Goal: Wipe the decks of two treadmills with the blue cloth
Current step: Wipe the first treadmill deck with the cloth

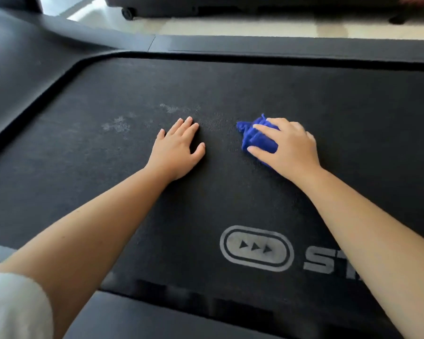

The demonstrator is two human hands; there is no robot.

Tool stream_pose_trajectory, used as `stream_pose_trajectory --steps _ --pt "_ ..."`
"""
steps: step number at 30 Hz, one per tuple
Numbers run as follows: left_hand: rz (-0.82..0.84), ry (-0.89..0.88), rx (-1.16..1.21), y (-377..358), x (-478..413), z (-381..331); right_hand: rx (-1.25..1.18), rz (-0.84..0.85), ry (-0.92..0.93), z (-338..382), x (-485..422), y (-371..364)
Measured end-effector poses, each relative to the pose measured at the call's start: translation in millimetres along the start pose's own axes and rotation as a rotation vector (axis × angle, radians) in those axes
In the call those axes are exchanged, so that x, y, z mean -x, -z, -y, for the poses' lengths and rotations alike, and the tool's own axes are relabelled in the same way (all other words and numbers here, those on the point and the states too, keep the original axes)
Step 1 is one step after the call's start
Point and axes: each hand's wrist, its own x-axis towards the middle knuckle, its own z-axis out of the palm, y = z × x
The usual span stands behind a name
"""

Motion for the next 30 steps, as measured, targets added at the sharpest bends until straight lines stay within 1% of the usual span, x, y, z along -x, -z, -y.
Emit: stream_pose_trajectory --steps 1,4,7,11,13,17,20,22,25,27,30 --pt "0.001 0.005 0.011 -0.2 1.8 -0.6 -0.007 -0.003 0.027 4.1 14.1 2.4" --pt "0.036 0.004 0.035 4.2 9.3 1.1 -0.045 -0.047 0.185 17.5 72.3 8.4" --pt "0.096 -0.053 0.046 13.7 31.0 11.0 -0.047 -0.049 0.294 26.0 117.7 11.6" --pt "0.042 -0.117 0.093 12.9 79.3 31.3 -0.056 -0.038 0.278 32.7 120.8 13.5" --pt "0.045 -0.137 0.087 13.7 92.6 43.2 -0.069 -0.047 0.277 45.9 117.6 8.8" --pt "0.048 -0.135 0.036 20.3 108.0 75.0 -0.116 -0.079 0.37 113.3 105.3 -19.9" --pt "0.004 -0.114 0.077 25.2 119.2 101.2 -0.114 -0.069 0.444 179.7 91.1 -43.9" --pt "-0.014 -0.107 0.103 26.3 122.1 112.0 -0.096 -0.052 0.456 203.9 85.3 -53.1" --pt "-0.036 -0.118 0.091 25.4 121.3 113.6 -0.114 -0.011 0.495 194.6 91.1 -50.2" --pt "-0.048 -0.126 0.084 23.9 119.9 113.6 -0.139 -0.024 0.53 164.5 103.2 -39.3" --pt "-0.066 -0.119 0.098 22.2 118.4 113.9 -0.155 -0.038 0.495 110.7 126.5 -16.8"
